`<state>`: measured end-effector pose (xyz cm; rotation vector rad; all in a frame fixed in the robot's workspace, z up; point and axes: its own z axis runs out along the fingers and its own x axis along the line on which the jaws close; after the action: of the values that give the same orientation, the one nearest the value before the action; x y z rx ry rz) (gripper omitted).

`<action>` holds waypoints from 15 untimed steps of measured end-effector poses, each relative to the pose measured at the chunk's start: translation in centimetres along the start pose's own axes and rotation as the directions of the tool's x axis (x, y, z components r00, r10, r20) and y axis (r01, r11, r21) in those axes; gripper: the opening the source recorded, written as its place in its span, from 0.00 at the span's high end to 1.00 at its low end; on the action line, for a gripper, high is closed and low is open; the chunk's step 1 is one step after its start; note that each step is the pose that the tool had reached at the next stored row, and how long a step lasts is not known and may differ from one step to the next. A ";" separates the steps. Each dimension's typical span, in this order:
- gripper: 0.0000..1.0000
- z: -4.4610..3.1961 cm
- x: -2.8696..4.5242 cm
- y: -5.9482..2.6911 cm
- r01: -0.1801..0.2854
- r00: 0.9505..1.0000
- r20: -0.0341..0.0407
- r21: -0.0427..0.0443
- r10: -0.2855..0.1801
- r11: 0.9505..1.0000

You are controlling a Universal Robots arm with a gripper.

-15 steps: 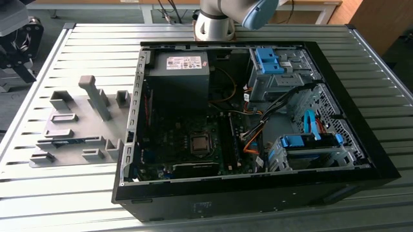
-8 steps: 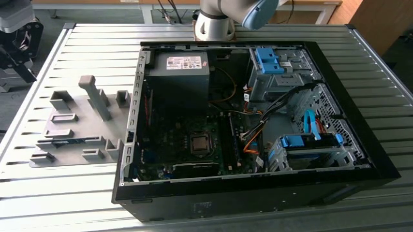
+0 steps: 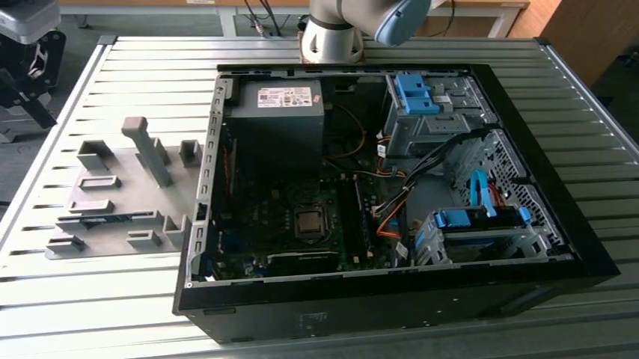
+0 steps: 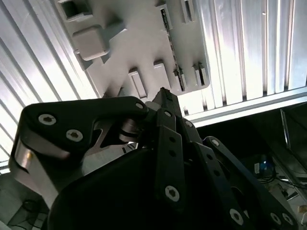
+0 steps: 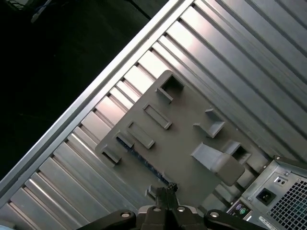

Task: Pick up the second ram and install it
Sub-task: 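Pick up the second ram and move it above second insertion slot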

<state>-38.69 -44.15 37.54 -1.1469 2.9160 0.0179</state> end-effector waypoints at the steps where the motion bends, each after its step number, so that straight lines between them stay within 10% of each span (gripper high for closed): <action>1: 0.89 0.00 0.00 0.00 0.016 1.000 0.000 0.000 -0.016 1.000; 7: 0.89 0.00 0.01 0.00 0.105 0.994 -0.001 -0.001 -0.105 0.994; 15: 0.89 0.00 0.02 0.02 0.111 0.994 -0.002 -0.001 -0.111 0.994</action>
<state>-38.71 -44.15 37.53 -1.3072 2.8489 0.0171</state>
